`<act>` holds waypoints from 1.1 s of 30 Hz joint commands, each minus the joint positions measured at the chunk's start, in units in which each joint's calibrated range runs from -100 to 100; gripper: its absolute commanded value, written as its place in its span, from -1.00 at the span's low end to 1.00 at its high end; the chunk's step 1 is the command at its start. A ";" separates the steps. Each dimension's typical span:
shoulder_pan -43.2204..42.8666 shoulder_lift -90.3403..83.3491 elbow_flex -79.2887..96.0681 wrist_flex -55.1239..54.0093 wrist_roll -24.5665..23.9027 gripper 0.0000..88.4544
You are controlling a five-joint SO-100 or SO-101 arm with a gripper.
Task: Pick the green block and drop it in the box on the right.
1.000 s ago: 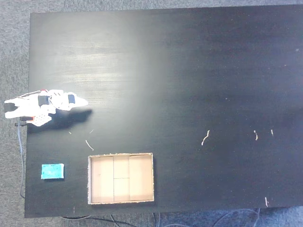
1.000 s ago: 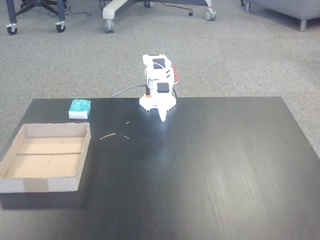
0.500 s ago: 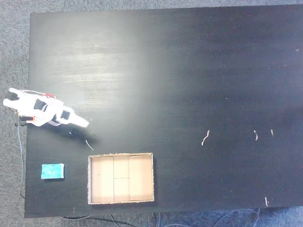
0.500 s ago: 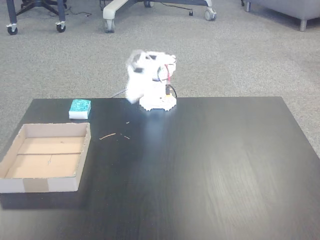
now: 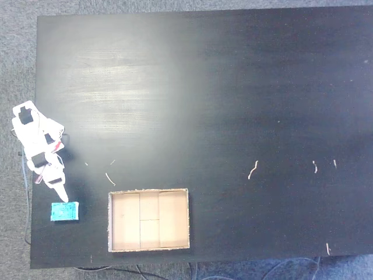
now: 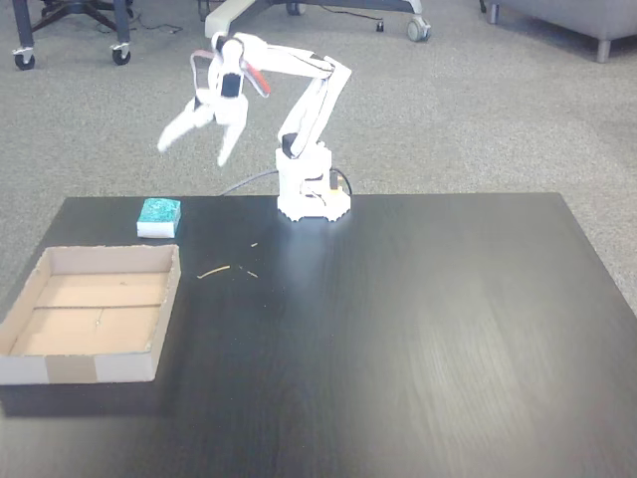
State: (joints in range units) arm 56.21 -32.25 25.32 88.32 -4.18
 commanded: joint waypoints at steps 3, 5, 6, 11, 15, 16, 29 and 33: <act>3.56 1.76 11.85 -5.17 2.44 0.03; 4.78 5.32 13.21 -7.48 3.13 0.05; 5.86 7.69 12.76 -9.05 3.13 0.07; 11.53 22.09 1.88 -12.43 5.57 0.11; 13.75 33.35 -9.18 -16.56 5.32 0.13; 13.75 35.46 -11.36 -17.97 4.64 0.12; 11.22 45.46 -14.08 -22.34 5.03 0.13; 11.53 40.71 -10.09 -22.34 5.23 0.13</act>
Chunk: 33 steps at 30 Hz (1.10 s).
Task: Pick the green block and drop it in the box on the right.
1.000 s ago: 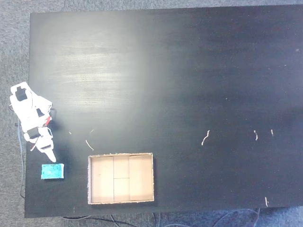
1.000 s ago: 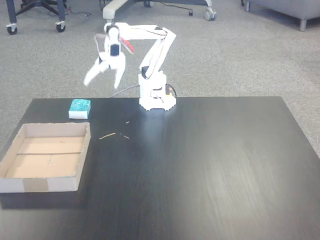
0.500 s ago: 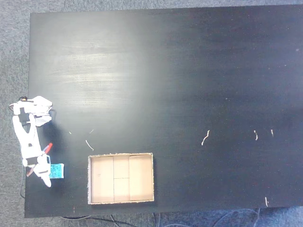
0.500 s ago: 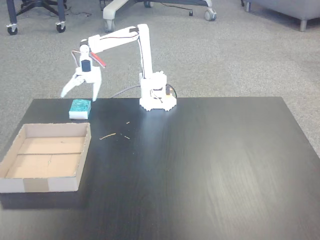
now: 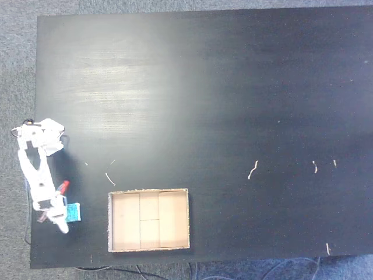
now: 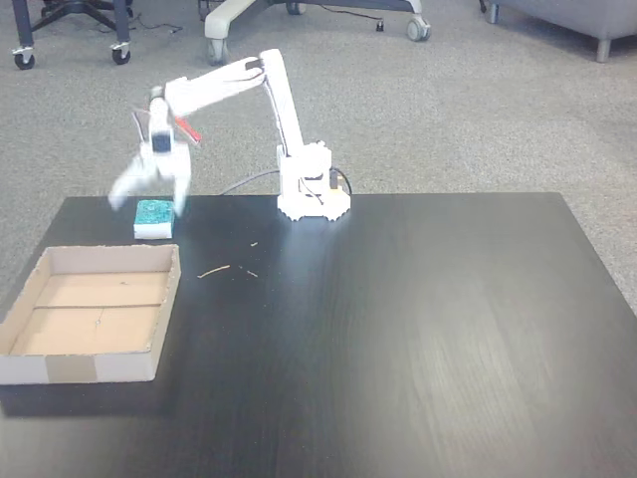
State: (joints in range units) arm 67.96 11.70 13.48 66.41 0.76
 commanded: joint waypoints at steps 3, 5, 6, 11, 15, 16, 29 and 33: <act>-0.22 -7.89 4.74 -0.35 0.39 0.14; -0.45 -9.33 7.10 -0.35 0.68 0.14; -0.45 -9.41 8.09 -0.60 1.07 0.13; -0.53 -7.38 8.36 -0.76 1.71 0.07; -0.76 -0.18 2.29 1.05 1.56 -0.06; -0.61 2.53 -0.97 2.79 1.47 -0.07; -2.68 -6.19 8.36 -1.92 3.03 -0.71; -4.75 -13.30 10.99 -6.79 0.59 -0.65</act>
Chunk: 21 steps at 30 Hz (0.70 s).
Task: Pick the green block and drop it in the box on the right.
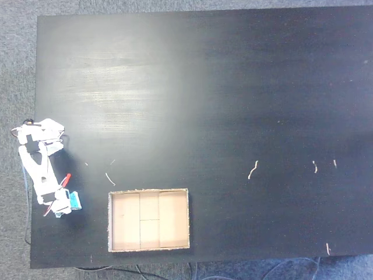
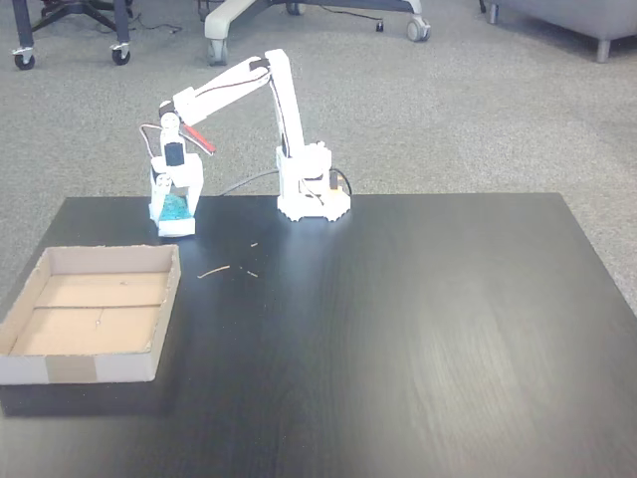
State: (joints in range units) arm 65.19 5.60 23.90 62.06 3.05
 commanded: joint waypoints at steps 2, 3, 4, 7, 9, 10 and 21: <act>-4.50 -13.13 0.40 -4.42 -3.71 -0.63; -5.73 -16.01 0.31 -7.64 -5.23 -0.64; -7.19 -18.47 -0.05 -10.62 -6.06 -0.65; -11.78 -23.89 -2.50 -24.65 -8.06 -0.65; -14.77 -23.89 -3.14 -38.36 -10.31 -0.61; -16.38 -22.36 -3.50 -44.72 -10.35 -0.62; -23.59 24.21 -35.32 -47.94 -3.37 -0.25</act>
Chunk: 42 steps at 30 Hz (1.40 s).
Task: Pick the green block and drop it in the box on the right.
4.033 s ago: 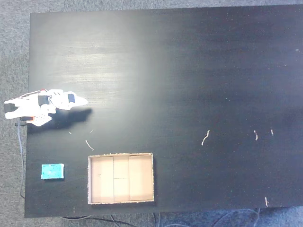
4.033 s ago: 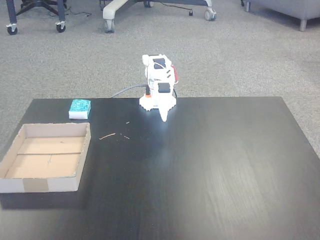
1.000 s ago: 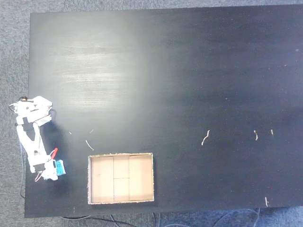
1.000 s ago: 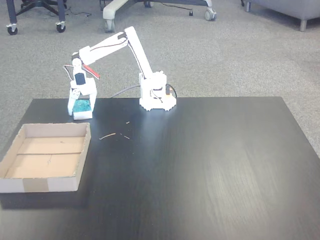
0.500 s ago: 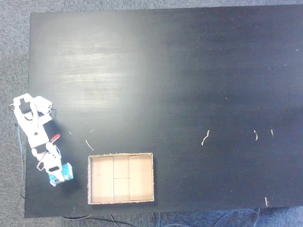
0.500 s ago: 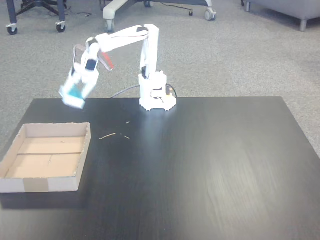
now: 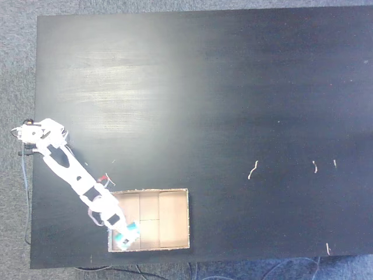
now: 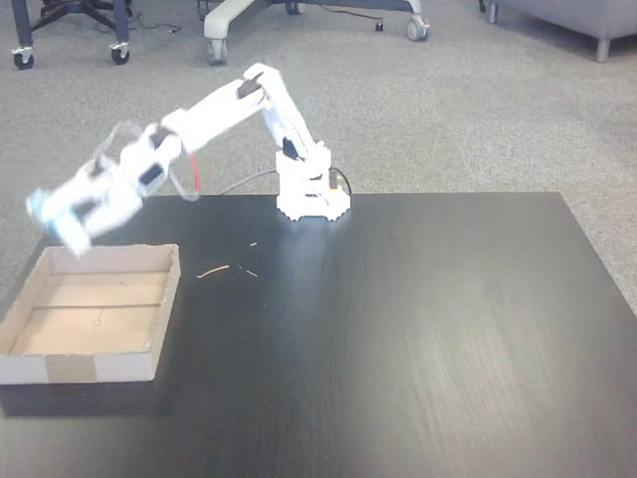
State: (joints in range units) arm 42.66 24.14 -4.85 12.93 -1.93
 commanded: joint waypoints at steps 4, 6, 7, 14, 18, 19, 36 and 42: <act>-1.75 4.81 -5.21 4.66 2.15 0.29; -2.82 -2.38 0.86 4.66 2.39 0.30; -4.12 -13.31 10.29 4.74 2.15 0.27; -36.53 -122.03 74.57 34.80 5.52 -1.00; -44.89 -122.20 93.16 32.16 6.15 -1.00; -44.66 -122.20 98.78 28.36 6.01 -1.00; -49.48 -122.11 104.76 34.72 3.76 -1.00; -50.56 -122.11 104.76 34.64 4.54 -1.00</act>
State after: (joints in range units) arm -7.71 -97.66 98.49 47.48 2.27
